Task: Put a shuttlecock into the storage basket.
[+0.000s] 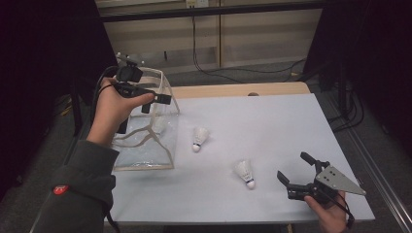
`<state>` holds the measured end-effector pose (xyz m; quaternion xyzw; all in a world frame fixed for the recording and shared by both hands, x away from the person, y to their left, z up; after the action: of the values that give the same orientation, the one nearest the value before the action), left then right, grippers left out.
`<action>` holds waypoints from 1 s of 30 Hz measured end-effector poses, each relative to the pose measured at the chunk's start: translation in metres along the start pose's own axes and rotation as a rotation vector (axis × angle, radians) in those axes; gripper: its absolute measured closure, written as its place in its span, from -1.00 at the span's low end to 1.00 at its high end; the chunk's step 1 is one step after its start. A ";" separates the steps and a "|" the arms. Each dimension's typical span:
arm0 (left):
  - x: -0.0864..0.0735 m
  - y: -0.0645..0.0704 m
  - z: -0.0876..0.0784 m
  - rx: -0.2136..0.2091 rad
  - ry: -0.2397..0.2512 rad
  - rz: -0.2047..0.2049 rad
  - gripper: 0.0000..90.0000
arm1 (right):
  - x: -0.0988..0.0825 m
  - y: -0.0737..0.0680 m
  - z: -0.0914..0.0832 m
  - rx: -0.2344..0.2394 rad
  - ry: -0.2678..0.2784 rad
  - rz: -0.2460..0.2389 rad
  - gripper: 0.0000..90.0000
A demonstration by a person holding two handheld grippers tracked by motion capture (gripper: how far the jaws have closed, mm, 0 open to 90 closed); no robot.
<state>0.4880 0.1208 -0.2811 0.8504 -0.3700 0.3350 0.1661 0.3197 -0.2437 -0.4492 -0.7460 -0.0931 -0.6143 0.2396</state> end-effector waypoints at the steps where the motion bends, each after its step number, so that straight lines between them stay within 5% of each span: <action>1: 0.001 0.002 0.000 -0.007 0.003 0.000 -0.73 | 0.000 0.000 0.000 0.000 0.000 -0.001 -0.96; 30: 0.002 0.043 0.014 -0.102 -0.001 0.090 -0.78 | 0.000 0.000 0.000 -0.002 -0.001 -0.003 -0.96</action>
<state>0.4635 0.0835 -0.2879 0.8236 -0.4243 0.3224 0.1939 0.3196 -0.2433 -0.4489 -0.7464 -0.0937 -0.6143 0.2381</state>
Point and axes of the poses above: each handheld gripper's, and its own axes: z roughly forward along the jaws, x roughly out of its top, y roughly to its right, the point moved 9 cm from there along z, roughly forward along the jaws, and after that the axes turned 15 degrees about z, right-handed, at the moved point
